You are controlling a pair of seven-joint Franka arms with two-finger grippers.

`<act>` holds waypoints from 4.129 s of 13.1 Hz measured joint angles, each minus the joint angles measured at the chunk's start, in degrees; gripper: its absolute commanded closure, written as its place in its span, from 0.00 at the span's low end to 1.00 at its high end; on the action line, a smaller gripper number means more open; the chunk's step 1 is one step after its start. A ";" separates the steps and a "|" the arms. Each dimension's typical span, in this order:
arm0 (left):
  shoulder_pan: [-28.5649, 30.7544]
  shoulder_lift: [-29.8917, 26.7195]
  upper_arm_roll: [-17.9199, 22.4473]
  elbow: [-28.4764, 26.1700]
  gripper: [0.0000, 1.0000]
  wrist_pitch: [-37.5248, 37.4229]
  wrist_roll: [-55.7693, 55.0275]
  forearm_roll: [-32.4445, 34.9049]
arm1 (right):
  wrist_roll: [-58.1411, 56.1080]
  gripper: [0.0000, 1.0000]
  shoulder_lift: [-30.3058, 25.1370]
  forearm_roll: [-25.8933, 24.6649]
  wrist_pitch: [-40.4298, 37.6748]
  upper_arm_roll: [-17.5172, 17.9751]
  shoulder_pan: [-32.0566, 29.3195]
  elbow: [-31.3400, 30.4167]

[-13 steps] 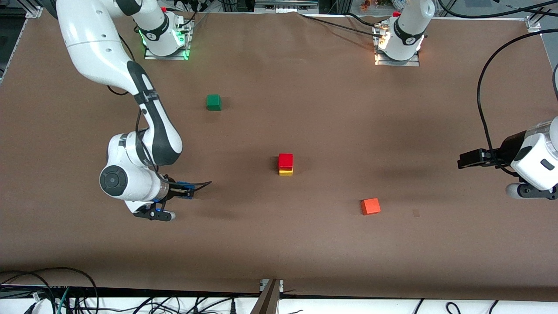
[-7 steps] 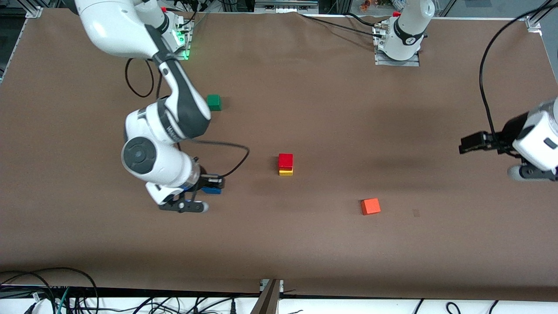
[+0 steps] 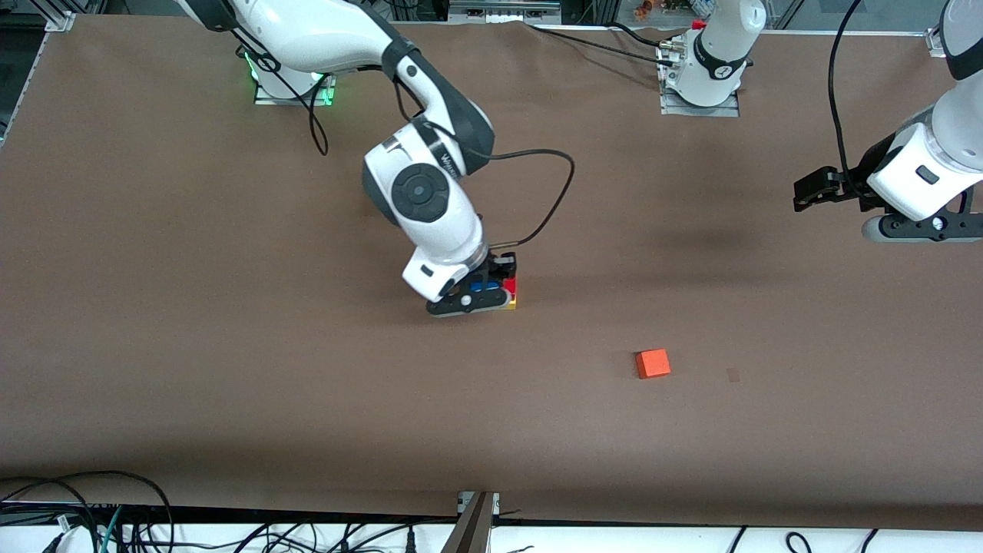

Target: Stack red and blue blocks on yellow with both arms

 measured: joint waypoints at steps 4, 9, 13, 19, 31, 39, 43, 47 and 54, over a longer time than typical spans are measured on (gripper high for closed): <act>-0.01 0.19 -0.11 -0.31 0.00 1.38 0.00 0.00 | 0.34 0.83 1.03 -0.75 0.35 -0.15 1.18 0.05; 0.02 0.37 -0.09 -0.27 0.00 1.49 0.00 0.00 | 0.65 0.83 2.63 -2.61 0.34 -0.21 2.51 0.05; 0.03 0.49 -0.12 -0.24 0.00 1.56 0.00 0.00 | 1.67 0.82 3.58 -2.68 0.28 -0.33 2.65 0.04; 0.04 0.49 -0.15 -0.22 0.00 1.59 0.00 0.00 | 3.20 0.59 3.91 -2.69 0.28 -0.34 2.81 0.05; 0.02 0.53 -0.16 -0.19 0.00 1.63 0.00 0.00 | 3.83 0.00 0.26 -2.69 -5.35 -2.02 -0.70 3.21; -0.04 0.67 -0.29 0.00 0.00 1.64 0.00 0.00 | -1.88 0.00 -17.82 -0.19 -22.82 -3.75 -17.34 0.04; -0.07 0.77 -0.36 0.13 0.00 1.65 0.00 0.00 | -6.33 0.00 -34.76 -0.25 -24.45 -8.94 -17.25 -17.03; -0.07 0.79 -0.37 0.17 0.00 1.65 0.00 0.00 | -14.47 0.00 -44.17 -0.50 -25.19 -13.66 -18.90 -27.90; -0.07 0.79 -0.38 0.17 0.00 1.65 0.00 0.00 | -23.79 0.00 -44.72 -5.58 -26.26 -2.95 -34.10 -29.51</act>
